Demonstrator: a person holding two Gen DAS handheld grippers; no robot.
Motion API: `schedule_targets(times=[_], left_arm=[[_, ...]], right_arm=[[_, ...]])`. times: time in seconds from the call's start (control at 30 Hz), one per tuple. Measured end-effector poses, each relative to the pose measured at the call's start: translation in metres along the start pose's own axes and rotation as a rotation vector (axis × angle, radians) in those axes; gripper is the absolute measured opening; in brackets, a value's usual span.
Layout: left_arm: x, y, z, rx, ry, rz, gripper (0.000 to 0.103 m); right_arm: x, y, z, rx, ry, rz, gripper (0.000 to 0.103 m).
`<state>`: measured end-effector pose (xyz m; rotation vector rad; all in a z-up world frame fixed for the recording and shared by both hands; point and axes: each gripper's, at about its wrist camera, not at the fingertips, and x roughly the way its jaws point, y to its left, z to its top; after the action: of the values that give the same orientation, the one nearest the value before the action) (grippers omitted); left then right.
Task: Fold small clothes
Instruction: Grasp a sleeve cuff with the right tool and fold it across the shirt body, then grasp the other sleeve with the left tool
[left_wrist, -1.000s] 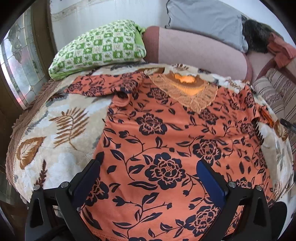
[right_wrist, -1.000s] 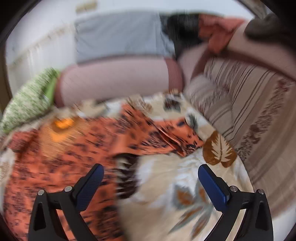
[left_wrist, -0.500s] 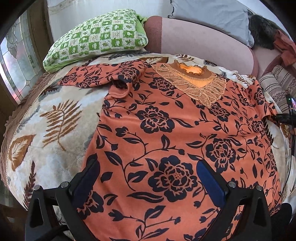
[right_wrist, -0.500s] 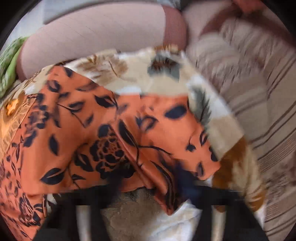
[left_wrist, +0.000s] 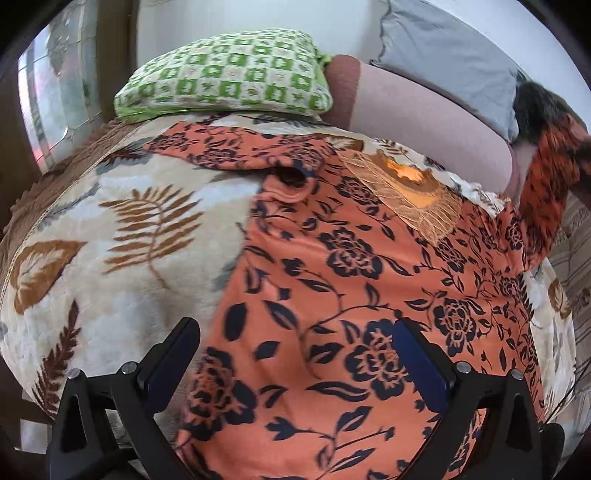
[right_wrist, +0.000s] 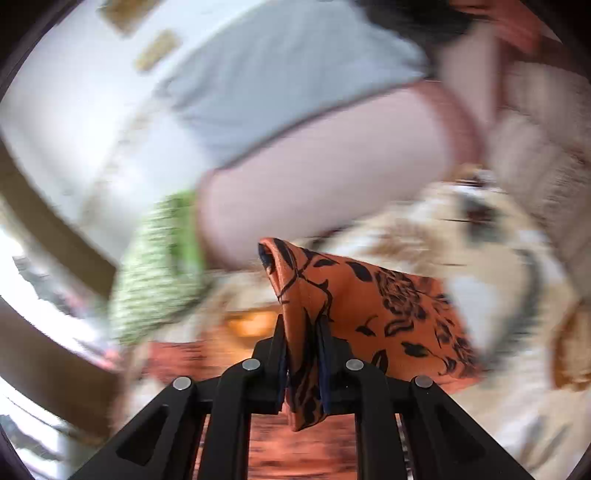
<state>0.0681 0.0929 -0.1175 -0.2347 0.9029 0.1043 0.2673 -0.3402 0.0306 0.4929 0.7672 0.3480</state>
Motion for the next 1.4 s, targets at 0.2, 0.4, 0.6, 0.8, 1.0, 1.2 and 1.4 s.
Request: schedule_targets(times=[0.2,0.4,0.6,0.8,1.0,1.2,1.4], left_arm=[[-0.007,0.043,-0.003,-0.082,-0.014,0.039,0.103],[-0.008,0.061,-0.005,-0.099,-0.002,0.066,0.103],[-0.003,0.043,0.010,-0.037,-0.016,0.051,0.103],[0.025,0.012,0.052,0.023,-0.007,0.002,0.103],[0.056,0.043,0.106,-0.106,-0.017,-0.046,0.103],[0.104,0.109,0.164,-0.324,0.004,-0.171,0.103],[0.147,0.151,0.203,-0.432,-0.017,-0.172,0.103]], right_arm=[[0.081,0.113,-0.024,0.005,0.080,0.207,0.017],[0.218,0.133,-0.111,0.059,0.351,0.210,0.083],[0.214,0.061,-0.147,0.189,0.358,0.238,0.087],[0.165,-0.036,-0.136,0.313,0.280,0.234,0.087],[0.158,-0.137,-0.128,0.512,0.216,0.085,0.088],[0.132,-0.111,-0.107,0.349,0.141,0.228,0.090],[0.159,-0.128,-0.119,0.324,0.187,0.110,0.094]])
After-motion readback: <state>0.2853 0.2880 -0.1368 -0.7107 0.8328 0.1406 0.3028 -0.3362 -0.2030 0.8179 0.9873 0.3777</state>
